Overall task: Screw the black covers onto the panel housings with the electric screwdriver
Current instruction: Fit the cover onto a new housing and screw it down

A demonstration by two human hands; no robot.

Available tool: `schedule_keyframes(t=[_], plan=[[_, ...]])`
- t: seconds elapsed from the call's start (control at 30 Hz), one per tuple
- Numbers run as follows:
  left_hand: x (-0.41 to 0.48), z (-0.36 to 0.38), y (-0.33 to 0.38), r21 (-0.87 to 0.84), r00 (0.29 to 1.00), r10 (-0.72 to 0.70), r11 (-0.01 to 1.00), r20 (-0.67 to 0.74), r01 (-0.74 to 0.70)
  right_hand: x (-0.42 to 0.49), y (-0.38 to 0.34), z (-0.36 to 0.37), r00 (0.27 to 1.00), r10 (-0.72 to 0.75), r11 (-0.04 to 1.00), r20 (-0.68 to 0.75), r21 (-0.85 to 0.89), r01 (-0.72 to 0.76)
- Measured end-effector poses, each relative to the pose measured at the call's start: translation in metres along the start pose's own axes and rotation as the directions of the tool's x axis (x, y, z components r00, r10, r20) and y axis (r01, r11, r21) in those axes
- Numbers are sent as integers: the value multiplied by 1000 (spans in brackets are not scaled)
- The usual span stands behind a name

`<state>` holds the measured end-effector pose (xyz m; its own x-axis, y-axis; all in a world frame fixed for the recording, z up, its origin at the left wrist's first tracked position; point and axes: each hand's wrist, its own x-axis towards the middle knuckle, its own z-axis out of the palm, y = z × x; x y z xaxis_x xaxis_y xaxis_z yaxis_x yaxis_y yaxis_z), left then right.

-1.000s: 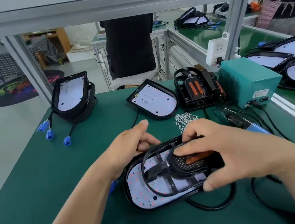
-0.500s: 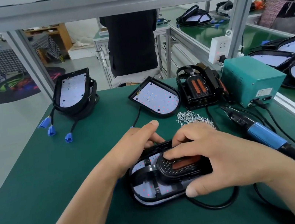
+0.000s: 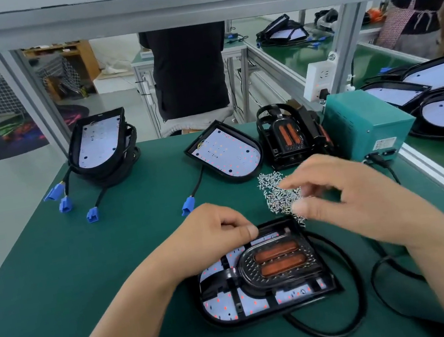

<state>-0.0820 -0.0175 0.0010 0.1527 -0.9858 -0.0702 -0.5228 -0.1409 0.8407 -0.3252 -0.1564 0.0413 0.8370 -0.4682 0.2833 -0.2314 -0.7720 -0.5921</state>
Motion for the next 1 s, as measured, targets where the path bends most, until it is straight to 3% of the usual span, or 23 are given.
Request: schedule_keyframes(t=[0.07, 0.13, 0.23, 0.37, 0.47, 0.6, 0.7, 0.8, 0.9, 1.0], plan=[[1, 5, -1, 15, 1000, 5, 1000, 22, -6, -9, 19, -23, 961, 224, 933, -165, -249, -260], [1, 7, 1, 46, 999, 0, 999, 45, -2, -23, 35, -38, 887, 415, 726, -205, -512, -458], [0, 7, 3, 82, 998, 2, 997, 64, -7, -40, 50, -43, 804, 578, 519, -140, -698, -495], [0, 6, 3, 69, 998, 16, 997, 58, -20, -48, 52, -39, 792, 607, 528, -61, -714, -460], [3, 3, -2, -174, 995, -99, 980, -18, 94, -48, 56, -42, 785, 616, 584, -62, -633, -509], [7, -3, -11, -438, 969, -245, 874, -24, 210, -52, 66, -42, 805, 582, 674, -120, -483, -559], [10, -2, -12, -511, 965, -262, 833, -29, 210, -58, 70, -48, 817, 549, 779, -180, -246, -577], [11, -2, -13, -569, 969, -247, 800, -28, 188, -58, 68, -55, 839, 500, 865, -216, 69, -497], [11, -5, -14, -672, 976, -219, 725, -15, 152, -50, 64, -55, 848, 456, 845, -269, 429, -318], [11, -7, -14, -757, 981, -194, 641, 1, 127, -29, 49, -50, 808, 493, 704, -322, 693, -154]])
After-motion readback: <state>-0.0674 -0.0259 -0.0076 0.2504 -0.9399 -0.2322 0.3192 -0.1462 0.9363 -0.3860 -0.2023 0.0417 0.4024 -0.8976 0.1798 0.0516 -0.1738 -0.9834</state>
